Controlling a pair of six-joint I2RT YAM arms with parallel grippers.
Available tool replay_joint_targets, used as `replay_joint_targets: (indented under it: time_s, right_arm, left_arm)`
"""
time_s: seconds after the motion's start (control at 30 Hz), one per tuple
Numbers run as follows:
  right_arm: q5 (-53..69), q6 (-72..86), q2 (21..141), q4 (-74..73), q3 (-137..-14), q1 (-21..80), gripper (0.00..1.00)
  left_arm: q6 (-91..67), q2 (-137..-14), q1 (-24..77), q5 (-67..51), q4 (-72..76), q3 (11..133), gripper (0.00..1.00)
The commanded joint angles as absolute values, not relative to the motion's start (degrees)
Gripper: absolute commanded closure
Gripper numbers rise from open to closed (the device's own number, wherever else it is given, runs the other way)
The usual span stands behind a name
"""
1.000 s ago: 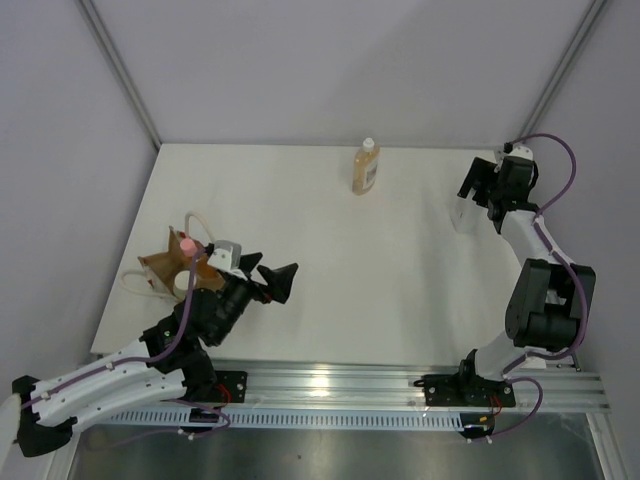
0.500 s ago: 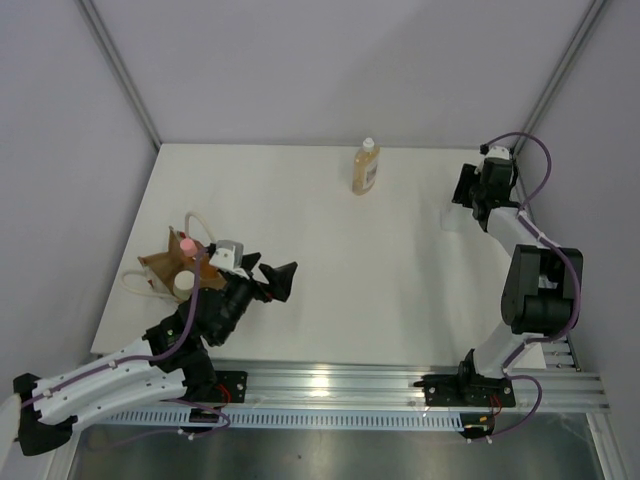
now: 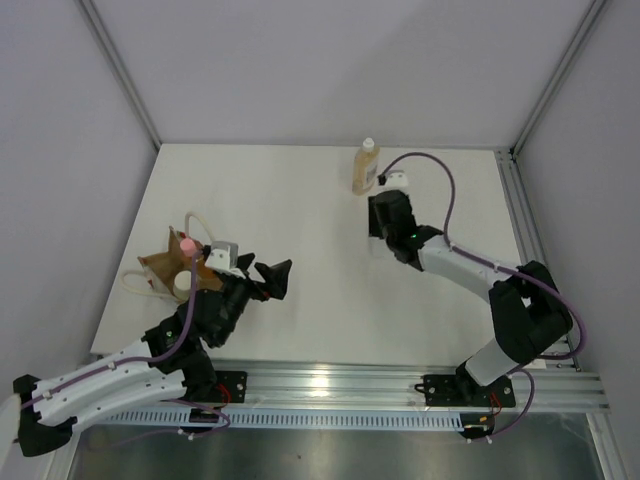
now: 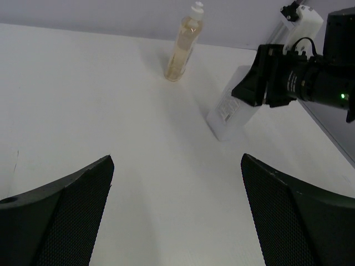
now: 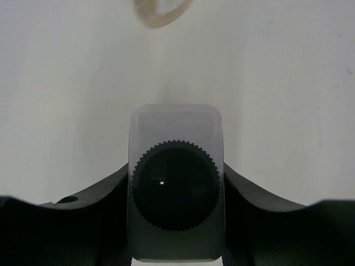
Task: Place the personal care products into the canvas bag
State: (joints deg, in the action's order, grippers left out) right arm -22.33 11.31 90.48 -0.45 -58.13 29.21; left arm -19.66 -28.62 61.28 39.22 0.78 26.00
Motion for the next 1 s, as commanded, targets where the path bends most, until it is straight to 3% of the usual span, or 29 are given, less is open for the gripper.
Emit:
replay_joint_targets:
  time_s: [0.0,0.23,0.4,0.5,0.53,0.6,0.63,0.73,0.97]
  right_arm:
    - [-35.03,15.82,87.19,-2.10,-57.66,41.52,0.74]
    - [-42.36,22.13,91.75,-3.52,-56.95,57.10,0.75]
    - [-43.86,27.76,94.30,-4.92,-57.74,61.61,0.74]
    - [-43.77,30.85,95.62,-5.54,-58.27,62.58,0.64]
    - [-44.03,31.11,95.80,-5.54,-58.53,62.75,0.54]
    - [-45.00,31.29,96.06,-6.50,-59.32,63.19,0.47]
    - [-45.35,31.20,95.98,-7.11,-60.46,63.11,0.38]
    - [-45.62,30.06,95.02,-9.31,-62.40,62.84,0.22]
    - [-40.00,24.97,89.76,-16.07,-71.44,60.48,0.11]
  left_arm:
    - [-21.09,-27.07,61.52,43.06,1.49,24.97,0.01]
    - [-20.13,-24.53,61.61,47.11,1.40,24.35,0.01]
    - [-20.65,-23.64,61.61,48.16,0.70,24.34,0.01]
    - [-21.01,-23.56,61.61,47.81,0.35,24.78,0.01]
    - [-21.09,-23.64,61.61,47.90,0.44,24.70,0.01]
    - [-21.01,-23.73,61.61,47.99,0.44,24.87,0.01]
    - [-21.01,-23.99,61.52,48.16,0.44,24.87,0.01]
    - [-20.83,-24.52,61.61,48.51,0.44,25.22,0.01]
    - [-20.57,-26.36,61.61,47.73,-2.46,26.80,0.01]
